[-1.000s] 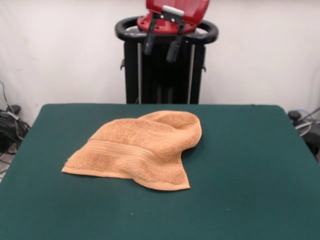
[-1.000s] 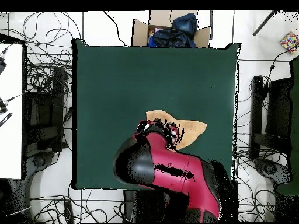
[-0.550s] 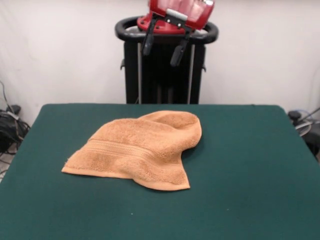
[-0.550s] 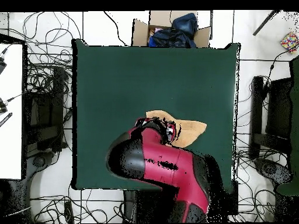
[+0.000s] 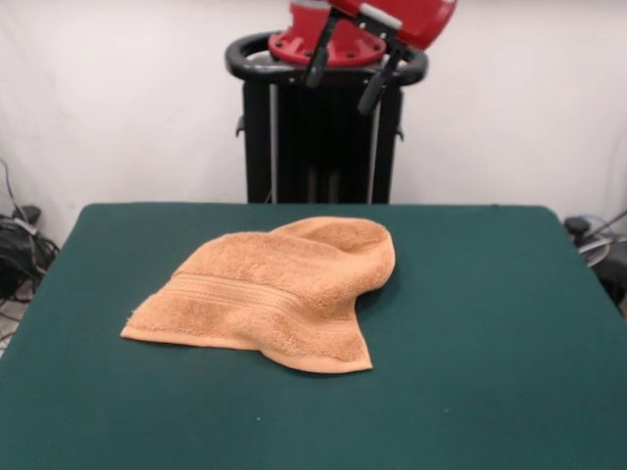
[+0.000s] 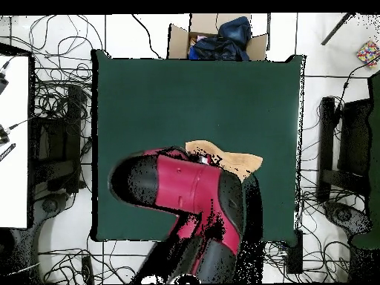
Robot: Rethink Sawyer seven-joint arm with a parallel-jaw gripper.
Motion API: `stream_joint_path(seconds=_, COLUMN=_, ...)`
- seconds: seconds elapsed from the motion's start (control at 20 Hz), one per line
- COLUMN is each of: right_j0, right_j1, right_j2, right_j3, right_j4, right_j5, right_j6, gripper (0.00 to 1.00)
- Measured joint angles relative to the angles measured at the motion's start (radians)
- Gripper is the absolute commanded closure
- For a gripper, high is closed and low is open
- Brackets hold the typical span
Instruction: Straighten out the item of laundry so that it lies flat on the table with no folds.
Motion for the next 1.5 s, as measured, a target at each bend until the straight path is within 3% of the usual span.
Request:
stream_joint_path(seconds=0.25, right_j0=0.013, right_j1=0.038, right_j2=-0.003, right_j3=-0.047, right_j4=0.063, right_j5=-0.017, right_j6=0.062, gripper=0.00)
stream_joint_path(seconds=0.6, right_j0=-0.004, right_j1=0.048, right_j2=0.007, right_j3=-0.037, right_j4=0.155, right_j5=-0.200, right_j6=0.129, gripper=0.00)
stream_joint_path(seconds=0.95, right_j0=-0.102, right_j1=-0.012, right_j2=0.070, right_j3=0.043, right_j4=0.246, right_j5=-0.322, right_j6=0.131, gripper=0.00)
stream_joint_path(seconds=1.25, right_j0=-0.175, right_j1=-0.043, right_j2=0.120, right_j3=0.119, right_j4=0.267, right_j5=-0.420, right_j6=0.131, gripper=0.00)
stream_joint_path(seconds=1.5, right_j0=-0.188, right_j1=-0.042, right_j2=0.142, right_j3=0.159, right_j4=0.268, right_j5=-0.463, right_j6=0.131, gripper=0.00)
